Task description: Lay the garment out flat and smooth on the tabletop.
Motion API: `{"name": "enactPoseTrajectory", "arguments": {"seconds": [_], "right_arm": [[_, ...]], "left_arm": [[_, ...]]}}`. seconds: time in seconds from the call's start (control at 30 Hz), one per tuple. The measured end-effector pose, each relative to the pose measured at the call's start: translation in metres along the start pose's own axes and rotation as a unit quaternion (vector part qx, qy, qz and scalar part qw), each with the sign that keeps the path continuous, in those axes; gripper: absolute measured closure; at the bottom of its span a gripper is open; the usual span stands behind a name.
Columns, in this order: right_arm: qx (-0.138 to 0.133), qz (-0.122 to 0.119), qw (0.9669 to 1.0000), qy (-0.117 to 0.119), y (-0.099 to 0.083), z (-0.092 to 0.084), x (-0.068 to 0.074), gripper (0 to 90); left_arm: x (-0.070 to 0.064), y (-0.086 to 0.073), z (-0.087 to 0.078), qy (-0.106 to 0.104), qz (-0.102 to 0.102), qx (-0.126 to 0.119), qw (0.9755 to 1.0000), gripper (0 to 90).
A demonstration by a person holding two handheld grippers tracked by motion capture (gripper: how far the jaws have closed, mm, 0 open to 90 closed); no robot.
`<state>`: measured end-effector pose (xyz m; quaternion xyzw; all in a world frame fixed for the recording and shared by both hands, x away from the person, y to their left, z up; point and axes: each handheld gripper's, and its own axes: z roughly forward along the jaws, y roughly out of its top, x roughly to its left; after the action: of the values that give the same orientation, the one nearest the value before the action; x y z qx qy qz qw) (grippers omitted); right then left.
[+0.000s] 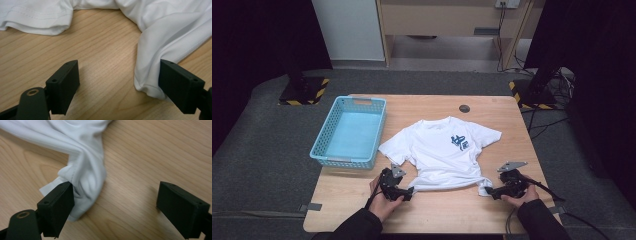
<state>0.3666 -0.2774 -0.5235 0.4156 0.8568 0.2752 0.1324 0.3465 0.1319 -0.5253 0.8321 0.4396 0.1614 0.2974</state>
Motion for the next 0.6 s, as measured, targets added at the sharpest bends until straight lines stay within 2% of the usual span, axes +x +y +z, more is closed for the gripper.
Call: {"name": "enactPoseTrajectory", "arguments": {"seconds": [0.07, 0.13, 0.2, 0.27, 0.33, 0.43, 0.53, 0.6], "right_arm": [[0.003, -0.007, 0.9999, -0.006, -0.002, -0.003, -0.008, 14.0], [0.004, -0.005, 0.9995, -0.029, -0.004, -0.006, -0.017, 14.1], [0.004, -0.001, 0.9980, -0.063, -0.006, -0.009, -0.024, 14.8], [-0.005, 0.011, 0.9971, -0.075, -0.006, -0.013, -0.030, 14.7], [-0.024, 0.026, 0.9965, -0.076, -0.006, -0.017, -0.032, 14.7], [-0.039, 0.039, 0.9969, -0.056, -0.005, -0.019, -0.027, 14.3], [-0.033, 0.036, 0.9982, -0.036, -0.004, -0.013, -0.018, 13.7], [-0.030, 0.026, 0.9987, -0.031, -0.002, -0.010, -0.013, 13.6]], "left_arm": [[0.002, 0.001, 0.001, 0.001, -0.002, -0.001, 1.0000, 18.1], [0.004, 0.001, 0.002, 0.002, -0.004, -0.003, 1.0000, 18.0], [0.006, 0.002, 0.002, 0.003, -0.005, -0.001, 1.0000, 18.0], [0.009, 0.003, 0.002, 0.003, -0.008, -0.002, 1.0000, 17.8], [0.011, 0.002, 0.002, 0.004, -0.013, -0.002, 0.9999, 17.9], [0.011, 0.002, 0.001, 0.000, -0.017, -0.001, 0.9999, 17.4], [0.009, 0.002, -0.001, -0.014, -0.024, -0.006, 0.9996, 17.0], [0.007, 0.000, -0.004, -0.013, -0.023, -0.008, 0.9996, 16.8]]}}
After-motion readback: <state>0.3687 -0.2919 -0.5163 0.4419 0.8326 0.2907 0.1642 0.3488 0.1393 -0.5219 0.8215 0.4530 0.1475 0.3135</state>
